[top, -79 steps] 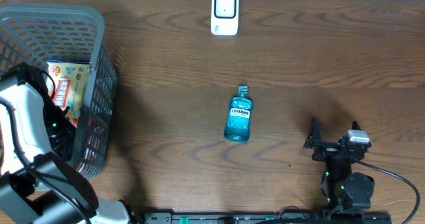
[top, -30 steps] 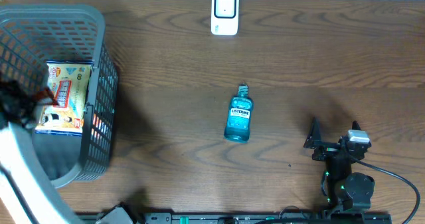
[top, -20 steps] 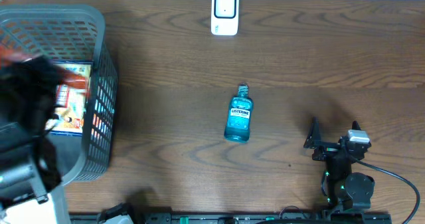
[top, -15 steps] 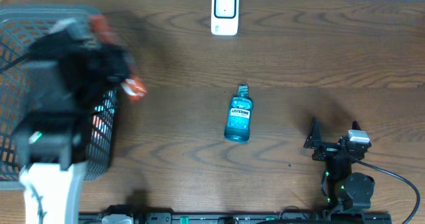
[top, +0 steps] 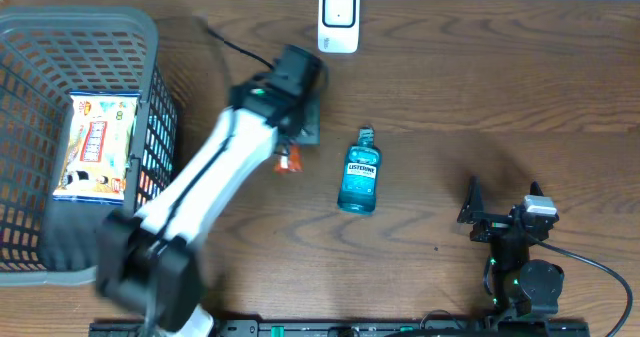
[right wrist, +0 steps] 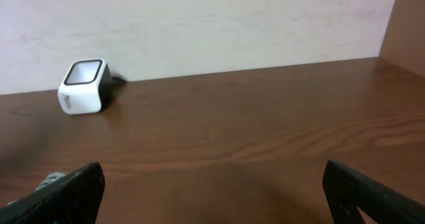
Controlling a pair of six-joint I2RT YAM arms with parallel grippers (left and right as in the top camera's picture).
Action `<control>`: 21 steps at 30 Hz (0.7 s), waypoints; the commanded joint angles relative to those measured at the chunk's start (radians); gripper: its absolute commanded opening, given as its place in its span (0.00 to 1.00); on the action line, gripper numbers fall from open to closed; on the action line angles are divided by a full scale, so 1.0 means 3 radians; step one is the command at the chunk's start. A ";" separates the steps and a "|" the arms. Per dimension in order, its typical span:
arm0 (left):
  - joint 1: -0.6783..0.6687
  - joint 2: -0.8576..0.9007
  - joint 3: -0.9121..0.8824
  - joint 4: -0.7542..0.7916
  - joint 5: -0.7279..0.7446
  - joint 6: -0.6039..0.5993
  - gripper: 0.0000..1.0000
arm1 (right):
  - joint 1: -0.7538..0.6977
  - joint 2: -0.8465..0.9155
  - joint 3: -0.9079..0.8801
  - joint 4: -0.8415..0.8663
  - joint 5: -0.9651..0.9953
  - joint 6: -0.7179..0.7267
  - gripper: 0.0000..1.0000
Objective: Scan the item barcode
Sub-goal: 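Carry the orange bar out and place it left of the bottle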
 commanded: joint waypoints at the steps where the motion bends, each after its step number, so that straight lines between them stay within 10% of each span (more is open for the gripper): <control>1: -0.0141 0.0448 -0.0015 0.0085 -0.0097 -0.0051 0.07 | -0.0008 -0.0014 -0.0004 -0.0011 0.0008 0.0039 0.99; 8: -0.0378 0.0866 -0.0015 0.0286 0.0072 -0.0319 0.08 | -0.0008 -0.0014 -0.0004 -0.0011 0.0008 0.0039 0.99; 10: -0.0404 0.0866 -0.0014 0.0289 0.0071 -0.0319 0.17 | -0.0008 -0.0014 -0.0004 -0.0013 0.0008 0.0039 0.99; 12: -0.0403 0.0810 0.0001 0.0266 0.0060 -0.0319 0.58 | -0.0008 -0.0014 -0.0004 -0.0011 0.0006 0.0041 0.99; 14: -0.0390 0.0722 0.0065 0.0169 0.0061 -0.0318 0.74 | -0.0008 -0.0014 -0.0004 -0.0011 0.0006 0.0039 0.99; 21: -0.0284 0.0027 0.0762 -0.0460 -0.0351 -0.0258 0.81 | -0.0008 -0.0014 -0.0004 -0.0011 0.0006 0.0039 0.99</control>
